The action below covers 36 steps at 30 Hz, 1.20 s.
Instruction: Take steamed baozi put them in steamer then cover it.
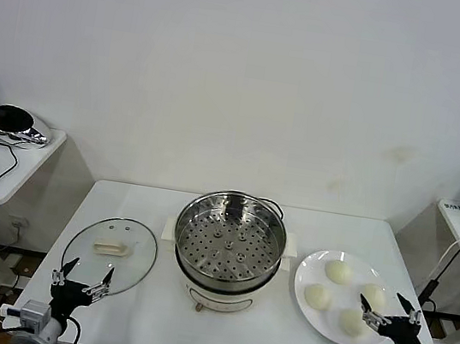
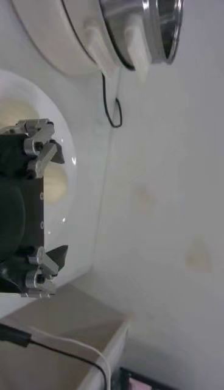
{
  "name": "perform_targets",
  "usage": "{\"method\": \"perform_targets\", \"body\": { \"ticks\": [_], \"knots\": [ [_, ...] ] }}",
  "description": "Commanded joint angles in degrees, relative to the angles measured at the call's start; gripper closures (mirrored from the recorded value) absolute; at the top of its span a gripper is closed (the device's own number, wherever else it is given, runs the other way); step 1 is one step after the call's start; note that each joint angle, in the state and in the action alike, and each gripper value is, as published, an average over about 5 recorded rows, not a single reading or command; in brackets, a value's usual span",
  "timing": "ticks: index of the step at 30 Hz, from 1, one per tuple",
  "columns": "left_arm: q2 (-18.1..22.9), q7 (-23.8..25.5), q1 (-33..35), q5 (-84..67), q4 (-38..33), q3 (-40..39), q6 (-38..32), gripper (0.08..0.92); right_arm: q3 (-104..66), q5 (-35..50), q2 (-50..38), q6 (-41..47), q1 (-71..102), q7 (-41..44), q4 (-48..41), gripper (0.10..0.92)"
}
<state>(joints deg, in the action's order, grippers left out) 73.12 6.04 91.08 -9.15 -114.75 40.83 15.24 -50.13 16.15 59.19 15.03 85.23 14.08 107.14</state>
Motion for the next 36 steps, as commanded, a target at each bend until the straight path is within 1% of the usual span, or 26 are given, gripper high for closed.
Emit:
{"method": "perform_targets", "body": {
  "ticks": [1, 2, 4, 7, 11, 14, 18, 21, 28, 32, 36],
  "knots": [
    [0.0, 0.2, 0.5, 0.4, -1.2, 0.0, 0.2, 0.177, -0.9, -4.3, -3.7, 2.3, -3.6, 1.2, 0.0, 0.203],
    [0.1, 0.2, 0.6, 0.6, -1.3, 0.0, 0.1, 0.177, -0.7, -5.8, -4.8, 2.7, -4.5, 2.4, -0.5, 0.203],
    [0.3, 0.3, 0.8, 1.1, -1.6, -0.2, 0.1, 0.177, 0.1, -11.5, -9.1, 3.6, -8.0, 8.1, -2.3, 0.203],
    [0.6, 0.3, 1.3, 1.6, -2.1, -0.2, 0.1, 0.177, 2.5, -20.4, -15.4, 2.7, -14.6, 19.8, -5.1, 0.203],
    [0.7, 0.6, 1.9, 1.7, -2.5, 0.3, 0.1, 0.177, 9.6, -29.1, -21.7, 1.1, -26.3, 34.6, -8.9, 0.203],
    [1.2, 1.1, 2.3, 1.7, -3.1, 0.7, 0.0, 0.177, 17.1, -35.5, -23.4, -0.7, -36.0, 44.1, -12.6, 0.203],
    [2.4, 1.7, 3.1, 1.9, -4.2, 0.9, 0.0, 0.177, 26.2, -42.3, -23.5, -4.8, -47.5, 53.2, -17.7, 0.203],
    [3.4, 1.8, 3.6, 2.4, -4.9, 0.9, -0.1, 0.177, 35.7, -45.6, -22.7, -8.1, -55.4, 56.7, -23.3, 0.203],
    [4.4, 1.9, 4.6, 3.6, -5.4, 1.2, -0.5, 0.177, 53.9, -48.5, -17.6, -12.8, -70.2, 57.9, -34.9, 0.203],
    [4.4, 1.9, 4.9, 3.5, -5.3, 2.2, -0.6, 0.177, 60.8, -49.5, -15.0, -15.1, -74.3, 58.2, -39.6, 0.203],
    [4.8, 2.1, 5.0, 3.4, -5.3, 3.1, -0.5, 0.177, 63.7, -51.0, -12.4, -15.9, -75.2, 58.8, -43.1, 0.203]
  ]
}}
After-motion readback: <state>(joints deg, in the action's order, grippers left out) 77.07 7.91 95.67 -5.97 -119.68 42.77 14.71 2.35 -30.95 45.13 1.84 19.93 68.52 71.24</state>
